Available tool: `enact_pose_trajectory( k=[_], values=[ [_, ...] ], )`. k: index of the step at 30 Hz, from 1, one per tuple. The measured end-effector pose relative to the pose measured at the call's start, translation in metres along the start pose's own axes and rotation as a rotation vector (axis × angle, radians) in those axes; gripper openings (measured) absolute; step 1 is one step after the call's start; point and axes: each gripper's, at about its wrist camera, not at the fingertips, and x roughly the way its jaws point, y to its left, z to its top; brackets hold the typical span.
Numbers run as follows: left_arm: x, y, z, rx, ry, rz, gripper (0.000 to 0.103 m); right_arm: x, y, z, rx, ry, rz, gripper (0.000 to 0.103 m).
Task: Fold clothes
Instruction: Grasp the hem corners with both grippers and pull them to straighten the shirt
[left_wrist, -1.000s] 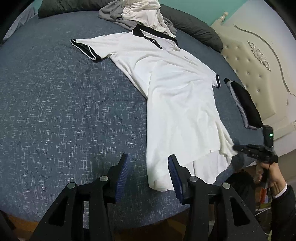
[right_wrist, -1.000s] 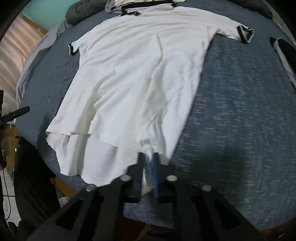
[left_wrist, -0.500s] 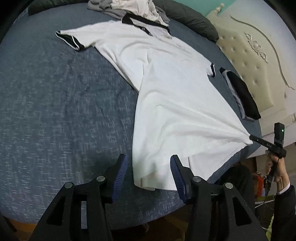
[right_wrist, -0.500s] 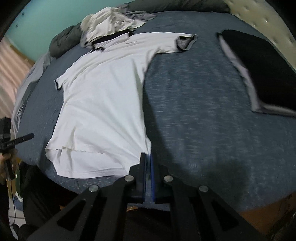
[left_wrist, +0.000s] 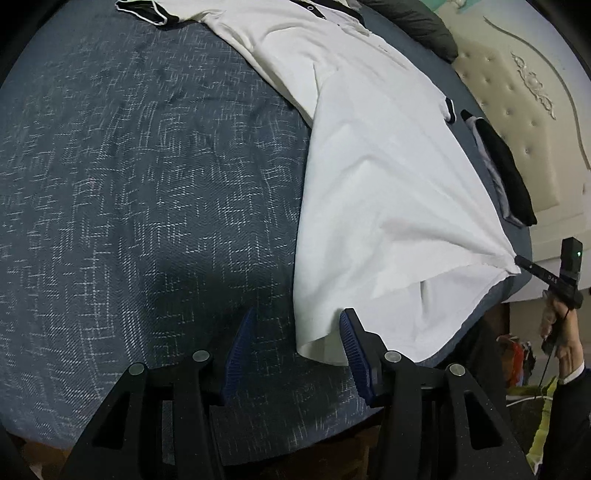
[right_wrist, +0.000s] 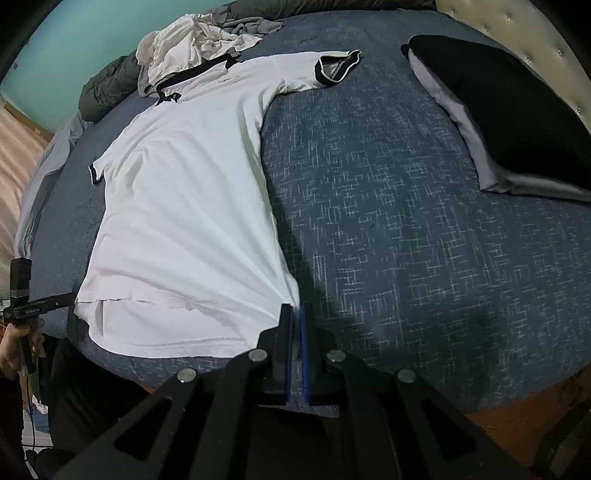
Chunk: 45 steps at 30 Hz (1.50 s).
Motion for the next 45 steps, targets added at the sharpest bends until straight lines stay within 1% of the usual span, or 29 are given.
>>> enact_pose_trajectory(
  k=[1,2,3,7,13,16,17,21,23,27,30,32,34,36,37,38,41,45],
  values=[
    [0.001,-0.001,-0.001,0.012,0.001,-0.001,0.034,0.001,-0.002,0.0,0.004,0.0,0.002,0.003],
    [0.001,-0.003,-0.002,0.022,0.003,-0.007,0.008,0.0,-0.003,-0.001,0.007,-0.004,0.004,0.003],
    [0.0,-0.005,-0.003,0.03,0.006,-0.018,0.002,0.0,-0.004,-0.001,0.009,-0.007,0.008,0.003],
    [-0.02,-0.019,-0.005,0.09,-0.027,-0.033,0.002,-0.008,-0.003,-0.002,0.007,-0.029,0.018,0.003],
    [-0.092,-0.043,-0.013,0.198,-0.132,-0.036,0.002,-0.027,0.003,-0.003,-0.019,-0.061,0.034,0.003],
    [-0.125,-0.045,-0.021,0.239,-0.166,-0.019,0.002,-0.037,0.009,-0.004,-0.046,-0.07,0.037,0.003],
    [-0.128,-0.045,-0.022,0.241,-0.167,-0.014,0.002,-0.04,0.011,-0.006,-0.057,-0.069,0.037,0.003],
    [-0.111,-0.044,-0.022,0.217,-0.142,-0.011,0.002,-0.036,0.015,-0.012,-0.088,-0.046,0.023,0.003],
    [-0.103,-0.044,-0.022,0.204,-0.129,-0.009,0.002,-0.03,0.011,-0.013,-0.078,-0.037,0.017,0.003],
    [-0.081,-0.044,-0.027,0.184,-0.087,-0.044,0.002,-0.026,-0.001,-0.015,-0.036,-0.04,0.008,0.003],
    [-0.065,-0.044,-0.031,0.174,-0.055,-0.073,0.003,-0.03,-0.008,-0.017,-0.028,-0.041,-0.003,0.003],
    [-0.061,-0.047,-0.033,0.181,-0.042,-0.088,0.003,-0.033,-0.014,-0.02,-0.021,-0.041,-0.009,0.003],
    [-0.06,-0.044,-0.03,0.178,-0.052,-0.079,0.003,-0.033,-0.021,-0.023,-0.002,-0.038,-0.012,0.003],
    [-0.06,-0.035,-0.025,0.151,-0.061,-0.054,0.008,-0.032,-0.026,-0.026,0.016,-0.033,-0.01,0.003],
    [-0.057,-0.028,-0.023,0.13,-0.061,-0.037,0.016,-0.031,-0.028,-0.028,0.023,-0.03,-0.006,0.003],
    [-0.054,-0.022,-0.021,0.112,-0.058,-0.021,0.022,-0.03,-0.029,-0.029,0.031,-0.027,-0.003,0.003],
    [-0.043,-0.007,-0.022,0.068,-0.03,-0.006,0.022,-0.025,-0.03,-0.031,0.036,-0.018,-0.01,0.003],
    [-0.024,0.0,-0.025,0.036,0.012,-0.017,0.024,-0.022,-0.029,-0.028,0.042,-0.014,-0.012,0.003]
  ],
)
